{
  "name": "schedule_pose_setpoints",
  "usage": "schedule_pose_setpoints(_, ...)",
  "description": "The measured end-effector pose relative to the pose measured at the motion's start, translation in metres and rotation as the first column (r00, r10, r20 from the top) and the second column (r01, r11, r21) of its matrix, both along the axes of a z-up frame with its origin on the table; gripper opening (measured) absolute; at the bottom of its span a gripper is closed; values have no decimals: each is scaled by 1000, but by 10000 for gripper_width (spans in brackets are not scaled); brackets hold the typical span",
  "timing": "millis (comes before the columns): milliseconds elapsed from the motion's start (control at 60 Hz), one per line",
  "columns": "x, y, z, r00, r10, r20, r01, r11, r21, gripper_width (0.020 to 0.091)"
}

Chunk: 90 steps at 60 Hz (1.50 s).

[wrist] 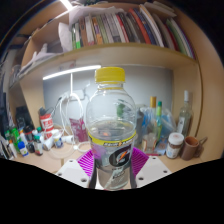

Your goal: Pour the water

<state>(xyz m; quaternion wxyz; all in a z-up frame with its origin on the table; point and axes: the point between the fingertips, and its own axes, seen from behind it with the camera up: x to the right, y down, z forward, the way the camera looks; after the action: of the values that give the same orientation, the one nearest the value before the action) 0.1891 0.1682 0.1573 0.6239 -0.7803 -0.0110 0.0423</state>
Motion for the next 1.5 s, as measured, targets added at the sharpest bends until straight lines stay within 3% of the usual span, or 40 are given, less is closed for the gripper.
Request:
schedule_pose_setpoints(100, -11, -15, -56, 998, 58, -12, -58, 997, -43, 470)
schedule_pose_setpoints(300, -12, -24, -107, 997, 70, 43, -67, 995, -70, 490)
schedule_pose_setpoints(400, -5, -26, -99, 999, 40, 11, -40, 999, 25, 495)
schedule_pose_setpoints(650, -5, -21, -99, 1000, 18, 14, -18, 999, 40, 497)
schedule_pose_setpoints(833, -5, -25, -104, 1000, 19, -20, -20, 999, -42, 613)
schedule_pose_setpoints(950, -2, -34, -119, 1000, -1, -27, -2, 992, -126, 833)
schedule_pose_setpoints(967, -1, -37, -119, 1000, -3, -21, 1, 991, -132, 810)
schedule_pose_setpoints(1267, -6, -99, -110, 1000, -16, -2, 16, 983, -185, 815)
schedule_pose_setpoints(1500, -10, -185, -80, 996, -89, 11, 89, 967, -239, 813)
